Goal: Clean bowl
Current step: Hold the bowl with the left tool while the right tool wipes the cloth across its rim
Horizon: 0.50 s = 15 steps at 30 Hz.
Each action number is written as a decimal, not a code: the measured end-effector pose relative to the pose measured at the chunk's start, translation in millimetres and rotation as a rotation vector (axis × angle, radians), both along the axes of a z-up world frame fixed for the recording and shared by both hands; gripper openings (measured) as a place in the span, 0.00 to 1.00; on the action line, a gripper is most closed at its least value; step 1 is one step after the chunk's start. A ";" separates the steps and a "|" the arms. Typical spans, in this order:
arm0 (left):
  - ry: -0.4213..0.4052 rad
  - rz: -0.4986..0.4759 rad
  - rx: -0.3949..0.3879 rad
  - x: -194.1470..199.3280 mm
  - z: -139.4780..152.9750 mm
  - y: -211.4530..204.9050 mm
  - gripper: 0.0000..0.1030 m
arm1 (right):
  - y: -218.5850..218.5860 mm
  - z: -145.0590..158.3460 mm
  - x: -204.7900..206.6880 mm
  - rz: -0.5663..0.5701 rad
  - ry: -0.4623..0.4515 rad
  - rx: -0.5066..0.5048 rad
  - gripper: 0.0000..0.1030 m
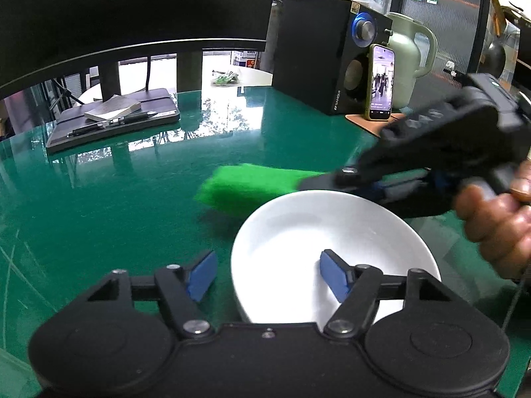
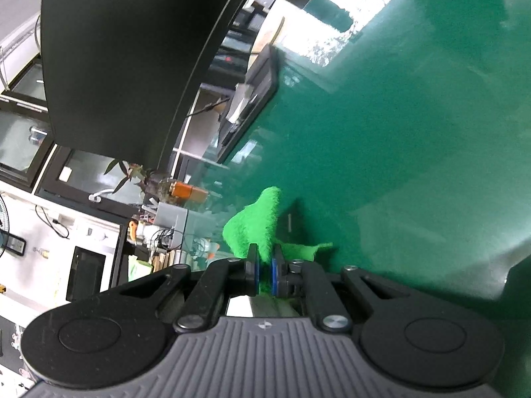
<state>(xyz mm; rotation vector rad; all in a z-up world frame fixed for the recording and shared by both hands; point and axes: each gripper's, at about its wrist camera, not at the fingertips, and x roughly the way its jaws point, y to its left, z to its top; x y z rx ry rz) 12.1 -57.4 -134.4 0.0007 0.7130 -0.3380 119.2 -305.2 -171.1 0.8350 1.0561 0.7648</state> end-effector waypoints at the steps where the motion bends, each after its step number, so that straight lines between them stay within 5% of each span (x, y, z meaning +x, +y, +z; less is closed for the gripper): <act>1: 0.002 -0.006 -0.003 0.3 0.1 1.4 0.65 | -0.2 1.3 -2.1 0.000 -0.008 -0.007 0.08; 10: 0.006 -0.048 0.004 8.8 0.4 1.8 0.66 | -55.9 1.6 -43.8 -0.038 0.019 0.023 0.08; 15: 0.010 -0.043 0.002 10.0 1.1 -1.8 0.64 | -48.7 0.9 -29.2 -0.057 0.010 0.018 0.08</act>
